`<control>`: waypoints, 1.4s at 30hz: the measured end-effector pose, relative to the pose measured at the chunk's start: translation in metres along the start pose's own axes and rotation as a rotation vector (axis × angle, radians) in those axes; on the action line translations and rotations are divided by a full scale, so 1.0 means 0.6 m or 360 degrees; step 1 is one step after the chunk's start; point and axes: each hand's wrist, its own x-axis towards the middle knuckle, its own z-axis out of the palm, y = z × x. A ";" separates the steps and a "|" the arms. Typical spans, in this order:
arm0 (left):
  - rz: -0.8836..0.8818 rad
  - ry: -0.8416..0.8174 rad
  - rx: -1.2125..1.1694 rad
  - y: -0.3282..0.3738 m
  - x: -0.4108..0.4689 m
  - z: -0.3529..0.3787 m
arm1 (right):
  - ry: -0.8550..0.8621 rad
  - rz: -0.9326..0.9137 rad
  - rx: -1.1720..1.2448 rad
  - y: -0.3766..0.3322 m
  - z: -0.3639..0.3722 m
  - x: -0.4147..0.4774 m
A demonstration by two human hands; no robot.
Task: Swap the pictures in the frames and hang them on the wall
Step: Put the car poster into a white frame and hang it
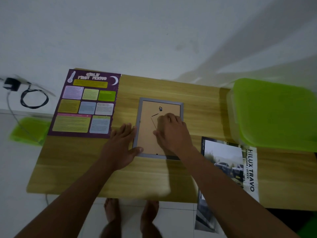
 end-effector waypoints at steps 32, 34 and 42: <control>0.0058 -0.0117 -0.0054 -0.013 0.001 -0.008 | 0.0120 0.0765 0.0271 -0.081 0.020 0.068; 0.0053 -0.0113 -0.0054 -0.012 0.001 -0.008 | 0.0109 0.0762 0.0260 -0.081 0.019 0.069; 0.0046 -0.0110 -0.0050 -0.009 0.002 -0.010 | 0.0062 0.0748 0.0250 -0.078 0.016 0.069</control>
